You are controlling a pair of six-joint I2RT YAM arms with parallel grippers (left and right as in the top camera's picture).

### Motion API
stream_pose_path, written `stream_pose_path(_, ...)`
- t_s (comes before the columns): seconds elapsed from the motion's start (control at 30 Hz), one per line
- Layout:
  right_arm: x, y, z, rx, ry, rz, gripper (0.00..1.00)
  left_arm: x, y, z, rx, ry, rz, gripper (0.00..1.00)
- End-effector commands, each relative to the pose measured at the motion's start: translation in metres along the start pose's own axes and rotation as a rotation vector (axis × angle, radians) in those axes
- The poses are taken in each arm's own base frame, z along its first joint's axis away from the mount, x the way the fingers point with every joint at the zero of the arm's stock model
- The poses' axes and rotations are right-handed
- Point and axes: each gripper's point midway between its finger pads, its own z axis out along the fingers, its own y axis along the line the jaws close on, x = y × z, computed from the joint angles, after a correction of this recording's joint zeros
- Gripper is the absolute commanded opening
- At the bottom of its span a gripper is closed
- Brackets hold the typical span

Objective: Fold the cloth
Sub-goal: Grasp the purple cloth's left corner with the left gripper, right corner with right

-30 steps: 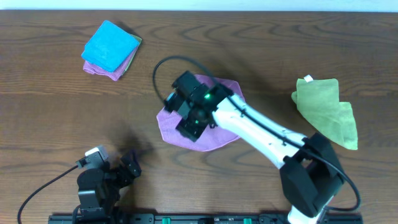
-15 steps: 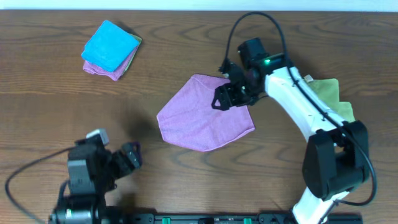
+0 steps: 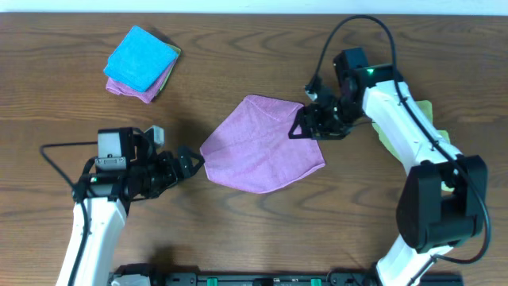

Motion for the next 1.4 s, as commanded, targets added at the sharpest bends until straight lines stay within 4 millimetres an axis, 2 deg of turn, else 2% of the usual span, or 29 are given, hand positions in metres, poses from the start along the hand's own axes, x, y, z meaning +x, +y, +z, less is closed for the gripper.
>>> stream_pose_path(0.0,-0.001,-0.001,-0.014,-0.029,-0.033,-0.006,0.68,-0.001,-0.014,0.008,0.068,0.045,0.026,0.95)
stream_pose_path(0.2,0.004,-0.015,-0.022,-0.093,-0.034,0.037,0.68,0.004,-0.016,0.035,0.083,0.121,0.048,0.95)
stream_pose_path(0.43,0.017,-0.030,-0.026,-0.147,-0.024,0.087,0.68,0.014,0.004,0.065,0.040,0.221,-0.008,0.95)
stream_pose_path(0.63,0.021,-0.029,-0.028,-0.148,-0.018,0.072,0.69,0.013,0.014,0.081,0.034,0.247,-0.029,0.95)
stream_pose_path(1.0,0.024,-0.028,-0.028,-0.150,-0.008,0.055,0.70,0.013,0.006,0.111,0.072,0.262,-0.047,0.95)
stream_pose_path(1.07,0.026,-0.029,-0.028,-0.142,-0.001,0.057,0.70,0.013,0.000,0.115,0.082,0.260,-0.040,1.00)
stream_pose_path(1.23,0.033,-0.036,-0.023,-0.113,0.022,0.049,0.70,0.010,-0.027,0.118,0.194,0.258,-0.017,0.47)
stream_pose_path(1.27,0.034,-0.039,-0.021,-0.102,0.028,0.051,0.70,0.008,-0.034,0.117,0.226,0.256,-0.010,0.31)
stream_pose_path(1.33,0.038,-0.043,-0.016,-0.092,0.037,0.056,0.70,0.002,-0.047,0.111,0.296,0.254,-0.003,0.09)
stream_pose_path(1.37,0.040,-0.045,-0.014,-0.093,0.039,0.058,0.71,-0.001,-0.053,0.108,0.323,0.254,-0.006,0.06)
